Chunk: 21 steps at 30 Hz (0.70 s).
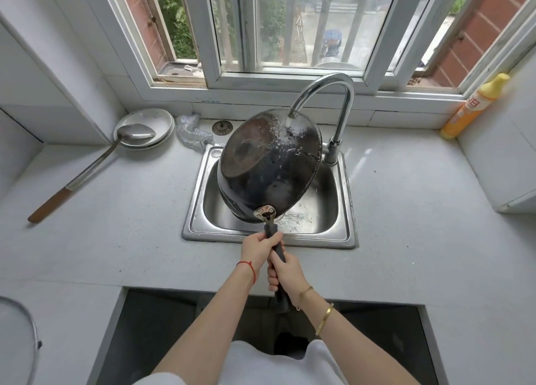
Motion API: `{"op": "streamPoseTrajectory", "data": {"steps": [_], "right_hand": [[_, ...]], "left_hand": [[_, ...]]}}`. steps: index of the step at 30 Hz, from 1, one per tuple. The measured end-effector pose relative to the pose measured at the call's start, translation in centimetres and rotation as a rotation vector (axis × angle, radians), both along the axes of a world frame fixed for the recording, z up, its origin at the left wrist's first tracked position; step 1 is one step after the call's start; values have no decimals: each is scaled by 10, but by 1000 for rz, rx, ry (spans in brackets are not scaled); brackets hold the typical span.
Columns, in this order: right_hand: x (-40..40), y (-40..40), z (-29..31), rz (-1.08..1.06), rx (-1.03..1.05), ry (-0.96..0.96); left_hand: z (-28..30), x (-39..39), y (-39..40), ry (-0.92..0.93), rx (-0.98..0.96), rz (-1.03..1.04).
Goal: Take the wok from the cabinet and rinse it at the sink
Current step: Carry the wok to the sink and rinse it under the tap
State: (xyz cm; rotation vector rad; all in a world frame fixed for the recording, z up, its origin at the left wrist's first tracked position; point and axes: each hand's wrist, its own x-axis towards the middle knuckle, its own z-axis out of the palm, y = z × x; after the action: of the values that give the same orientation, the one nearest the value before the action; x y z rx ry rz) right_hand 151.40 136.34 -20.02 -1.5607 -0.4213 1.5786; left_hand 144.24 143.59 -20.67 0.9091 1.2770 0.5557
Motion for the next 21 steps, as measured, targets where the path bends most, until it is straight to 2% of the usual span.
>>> {"op": "streamPoseTrajectory", "data": {"steps": [21], "right_hand": [[25,27,-13,-3,29,92]], "left_hand": [[19,24,25,210,49,-61]]}}
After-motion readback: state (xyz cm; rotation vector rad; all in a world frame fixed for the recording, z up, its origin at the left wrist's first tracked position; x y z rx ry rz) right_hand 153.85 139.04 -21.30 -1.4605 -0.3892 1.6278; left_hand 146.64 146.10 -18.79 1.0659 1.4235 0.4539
